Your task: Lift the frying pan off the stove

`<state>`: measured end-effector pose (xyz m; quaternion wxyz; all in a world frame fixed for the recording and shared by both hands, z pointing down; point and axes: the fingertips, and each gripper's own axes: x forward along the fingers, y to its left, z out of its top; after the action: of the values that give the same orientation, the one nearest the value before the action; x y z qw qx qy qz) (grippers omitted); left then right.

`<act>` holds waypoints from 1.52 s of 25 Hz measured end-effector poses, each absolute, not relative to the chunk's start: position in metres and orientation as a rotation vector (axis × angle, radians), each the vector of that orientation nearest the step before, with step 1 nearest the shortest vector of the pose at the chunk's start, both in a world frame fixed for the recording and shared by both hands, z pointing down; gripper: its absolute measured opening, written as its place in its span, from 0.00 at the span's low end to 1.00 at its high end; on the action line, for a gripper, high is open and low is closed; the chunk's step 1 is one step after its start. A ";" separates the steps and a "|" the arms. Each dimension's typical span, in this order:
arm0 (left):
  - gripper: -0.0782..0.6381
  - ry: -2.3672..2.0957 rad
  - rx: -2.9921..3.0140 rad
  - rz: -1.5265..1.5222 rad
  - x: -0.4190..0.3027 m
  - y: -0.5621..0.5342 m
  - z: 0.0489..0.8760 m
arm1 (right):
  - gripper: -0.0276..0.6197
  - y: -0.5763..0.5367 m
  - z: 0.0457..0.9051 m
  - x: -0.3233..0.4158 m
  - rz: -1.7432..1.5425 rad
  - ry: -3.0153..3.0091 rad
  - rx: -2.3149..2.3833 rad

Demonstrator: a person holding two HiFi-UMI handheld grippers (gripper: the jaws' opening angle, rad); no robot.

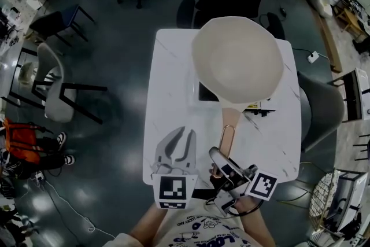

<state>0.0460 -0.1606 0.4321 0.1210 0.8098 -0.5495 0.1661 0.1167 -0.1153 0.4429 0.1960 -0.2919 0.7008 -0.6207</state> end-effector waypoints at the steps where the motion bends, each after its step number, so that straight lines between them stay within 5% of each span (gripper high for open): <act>1: 0.22 -1.591 2.367 0.485 0.047 -0.161 0.433 | 0.20 -0.115 0.443 0.117 -1.740 1.962 -0.814; 38: 0.22 -1.041 2.244 0.265 0.099 -0.193 0.444 | 0.25 -0.112 0.435 0.127 -1.711 1.958 -0.819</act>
<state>0.0989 -0.1931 0.4435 0.3209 0.8543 -0.3963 0.1008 0.1269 -0.1119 0.4349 0.2063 -0.2942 0.7027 -0.6141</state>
